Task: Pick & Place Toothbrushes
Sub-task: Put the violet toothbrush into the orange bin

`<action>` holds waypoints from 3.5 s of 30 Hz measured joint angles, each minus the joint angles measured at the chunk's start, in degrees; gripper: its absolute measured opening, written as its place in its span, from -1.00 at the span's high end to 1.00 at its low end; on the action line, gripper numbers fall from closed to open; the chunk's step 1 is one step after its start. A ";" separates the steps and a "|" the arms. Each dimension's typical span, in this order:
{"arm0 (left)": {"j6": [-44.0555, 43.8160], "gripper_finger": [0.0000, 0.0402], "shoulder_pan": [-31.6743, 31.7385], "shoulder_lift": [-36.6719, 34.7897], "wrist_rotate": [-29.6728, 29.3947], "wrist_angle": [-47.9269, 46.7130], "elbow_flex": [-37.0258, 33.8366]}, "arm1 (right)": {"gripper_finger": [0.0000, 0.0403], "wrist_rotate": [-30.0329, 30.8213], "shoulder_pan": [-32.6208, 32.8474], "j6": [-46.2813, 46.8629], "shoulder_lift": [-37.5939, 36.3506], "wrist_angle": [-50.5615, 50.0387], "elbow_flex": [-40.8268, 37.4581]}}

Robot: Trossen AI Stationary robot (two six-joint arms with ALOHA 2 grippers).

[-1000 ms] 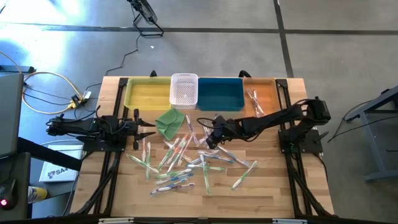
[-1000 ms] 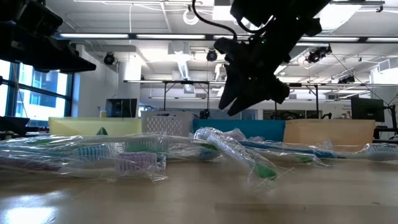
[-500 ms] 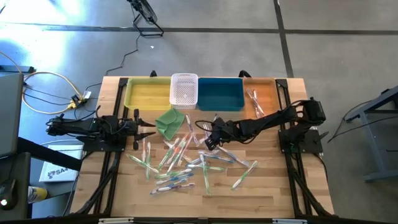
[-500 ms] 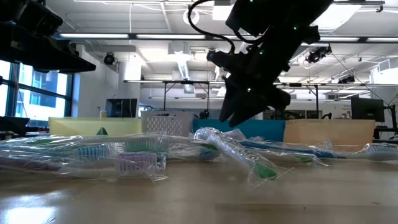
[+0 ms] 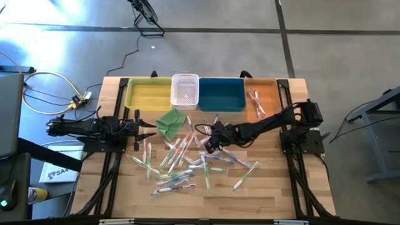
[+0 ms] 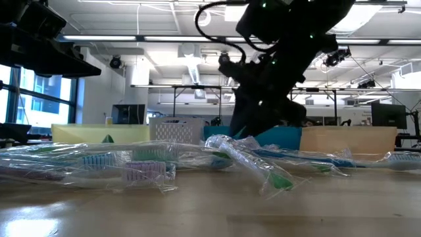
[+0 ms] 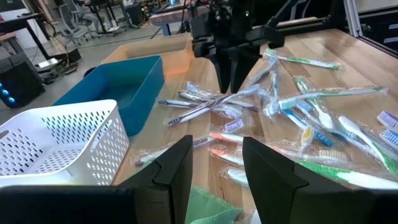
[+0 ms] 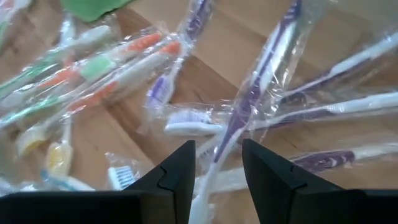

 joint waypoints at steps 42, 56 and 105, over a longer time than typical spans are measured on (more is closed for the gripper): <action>-0.09 0.32 0.01 0.00 -0.13 0.01 0.00 | 0.90 -2.57 -0.24 0.02 0.17 -5.00 -0.02; -0.10 0.32 0.00 0.00 0.04 -1.30 -0.01 | 0.94 2.31 -3.06 -7.28 -11.84 -7.65 0.00; -0.07 0.32 0.00 0.00 -0.07 -3.19 0.04 | 0.96 5.82 -30.74 -19.41 -33.46 -39.24 -5.22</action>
